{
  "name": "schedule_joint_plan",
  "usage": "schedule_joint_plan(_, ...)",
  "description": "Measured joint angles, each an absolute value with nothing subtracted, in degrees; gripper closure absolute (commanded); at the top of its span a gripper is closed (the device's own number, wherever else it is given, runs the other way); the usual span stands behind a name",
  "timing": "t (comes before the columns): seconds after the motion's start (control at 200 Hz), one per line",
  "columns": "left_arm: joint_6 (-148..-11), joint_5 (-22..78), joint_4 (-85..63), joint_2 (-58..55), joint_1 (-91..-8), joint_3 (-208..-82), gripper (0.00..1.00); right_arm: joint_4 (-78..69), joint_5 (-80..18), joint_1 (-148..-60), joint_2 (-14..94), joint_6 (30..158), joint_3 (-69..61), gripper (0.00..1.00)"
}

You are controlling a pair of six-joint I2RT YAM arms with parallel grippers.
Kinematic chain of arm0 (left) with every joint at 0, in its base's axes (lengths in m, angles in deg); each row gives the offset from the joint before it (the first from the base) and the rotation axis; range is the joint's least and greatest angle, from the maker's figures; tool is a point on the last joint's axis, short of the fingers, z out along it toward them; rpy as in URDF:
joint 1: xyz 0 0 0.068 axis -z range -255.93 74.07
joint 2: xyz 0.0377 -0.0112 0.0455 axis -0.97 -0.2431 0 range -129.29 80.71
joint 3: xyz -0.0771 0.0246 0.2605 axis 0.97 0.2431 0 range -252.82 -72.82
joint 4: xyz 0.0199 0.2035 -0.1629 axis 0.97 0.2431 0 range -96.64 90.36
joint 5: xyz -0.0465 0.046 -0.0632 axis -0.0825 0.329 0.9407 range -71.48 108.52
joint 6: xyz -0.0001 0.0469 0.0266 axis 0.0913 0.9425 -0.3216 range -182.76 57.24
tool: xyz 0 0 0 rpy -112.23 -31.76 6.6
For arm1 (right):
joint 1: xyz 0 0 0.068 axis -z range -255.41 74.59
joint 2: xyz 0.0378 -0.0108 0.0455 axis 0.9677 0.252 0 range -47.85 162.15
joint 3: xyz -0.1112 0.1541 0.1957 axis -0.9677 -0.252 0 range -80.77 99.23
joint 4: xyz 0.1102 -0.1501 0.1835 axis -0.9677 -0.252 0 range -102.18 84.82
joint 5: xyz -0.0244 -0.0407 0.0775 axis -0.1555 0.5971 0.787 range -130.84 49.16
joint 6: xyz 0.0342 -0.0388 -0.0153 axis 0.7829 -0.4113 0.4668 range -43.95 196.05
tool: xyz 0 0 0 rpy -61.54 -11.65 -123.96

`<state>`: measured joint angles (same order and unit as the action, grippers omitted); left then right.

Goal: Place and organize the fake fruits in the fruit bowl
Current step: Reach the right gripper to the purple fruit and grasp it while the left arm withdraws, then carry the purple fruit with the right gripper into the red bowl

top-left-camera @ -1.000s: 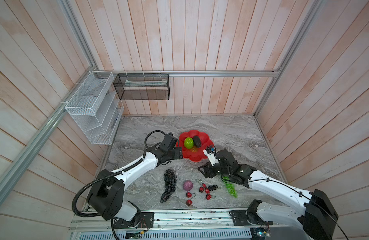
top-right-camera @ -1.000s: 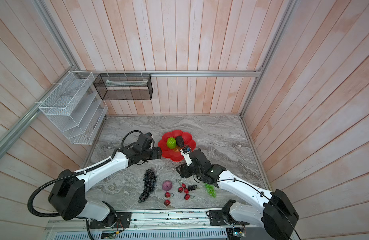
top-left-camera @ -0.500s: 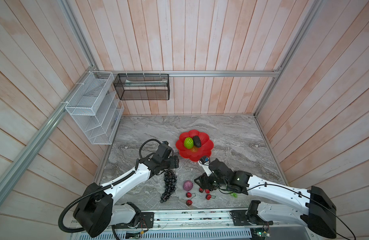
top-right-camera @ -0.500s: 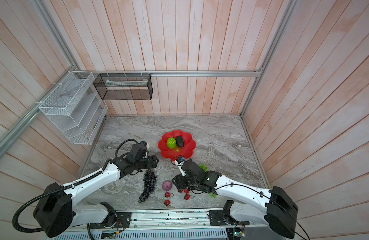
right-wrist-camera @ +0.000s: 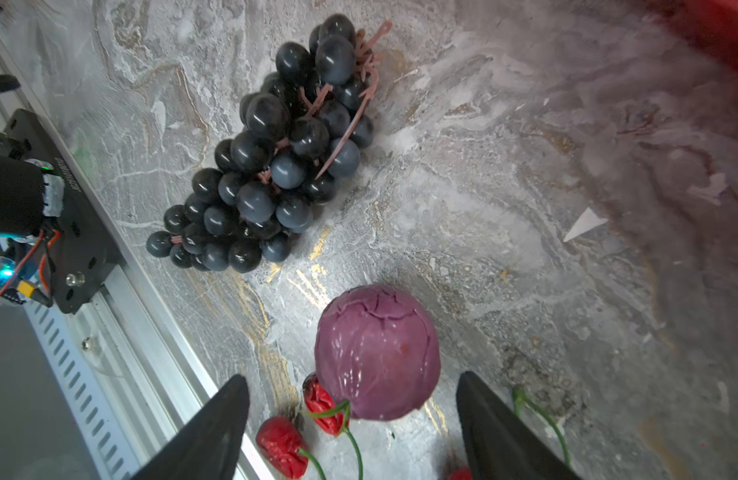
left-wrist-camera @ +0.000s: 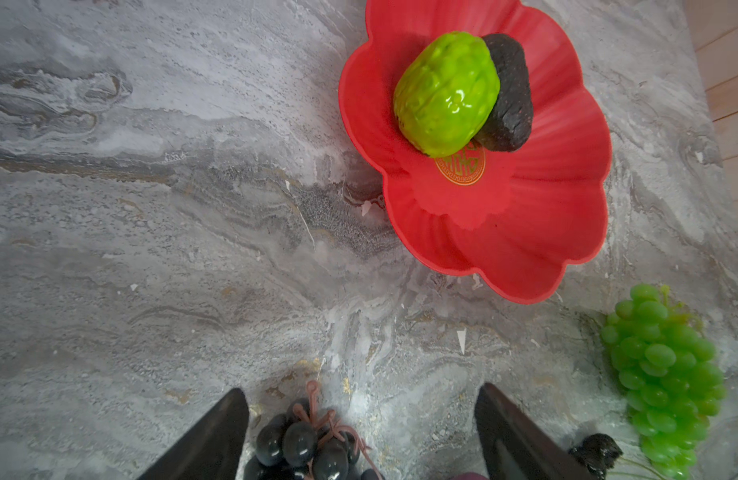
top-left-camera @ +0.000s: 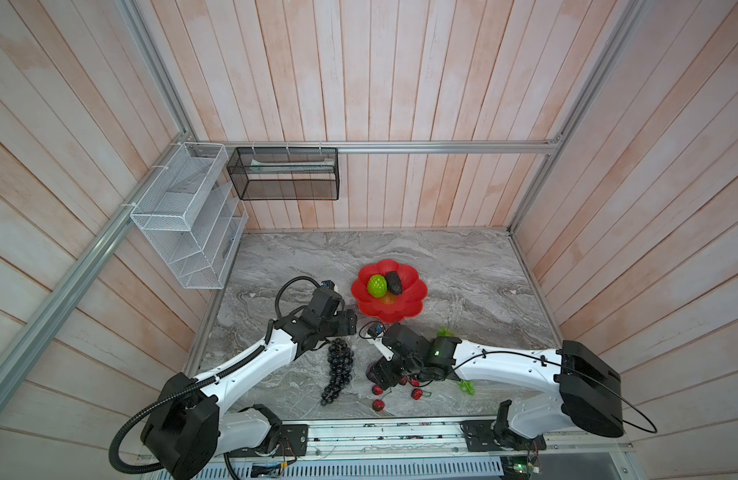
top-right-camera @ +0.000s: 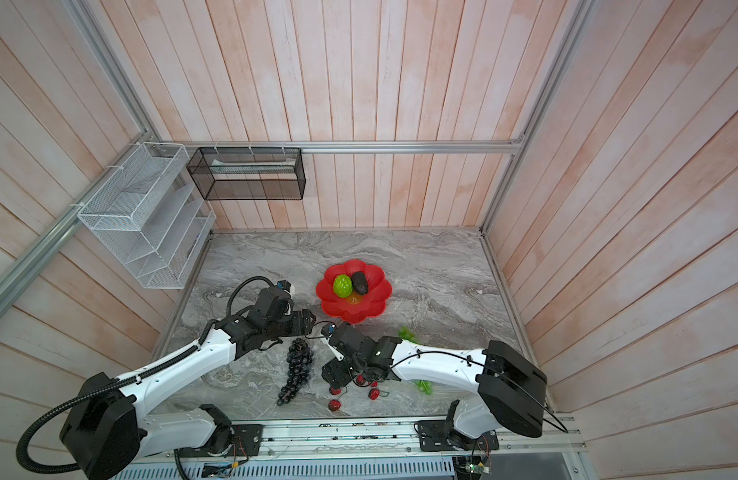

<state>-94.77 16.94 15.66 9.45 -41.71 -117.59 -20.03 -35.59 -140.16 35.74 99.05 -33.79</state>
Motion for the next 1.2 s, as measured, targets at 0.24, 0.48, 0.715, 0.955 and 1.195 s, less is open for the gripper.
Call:
schedule_joint_plan(0.24, -95.0, 16.5, 15.9, 11.8, -42.0, -116.9, 0.12, -19.8, -35.4, -140.2, 40.4, 96.9, -33.5, 0.29)
schedule_joint_plan(0.48, -95.0, 16.0, 17.1, 13.1, -42.2, -116.0, 0.12, -18.6, -35.4, -140.2, 43.3, 95.1, -32.3, 0.42)
schedule_joint_plan(0.715, -95.0, 15.3, 17.6, 13.6, -42.4, -115.8, 0.12, -17.5, -35.4, -140.1, 44.3, 94.2, -31.7, 0.55)
schedule_joint_plan(0.955, -95.0, 15.2, 17.6, 13.6, -42.6, -115.8, 0.12, -17.7, -35.6, -140.0, 44.0, 94.0, -31.7, 0.58)
schedule_joint_plan(1.195, -95.2, 15.0, 17.6, 13.6, -42.7, -115.8, 0.12, -19.2, -35.6, -137.0, 38.4, 94.1, -31.6, 0.58)
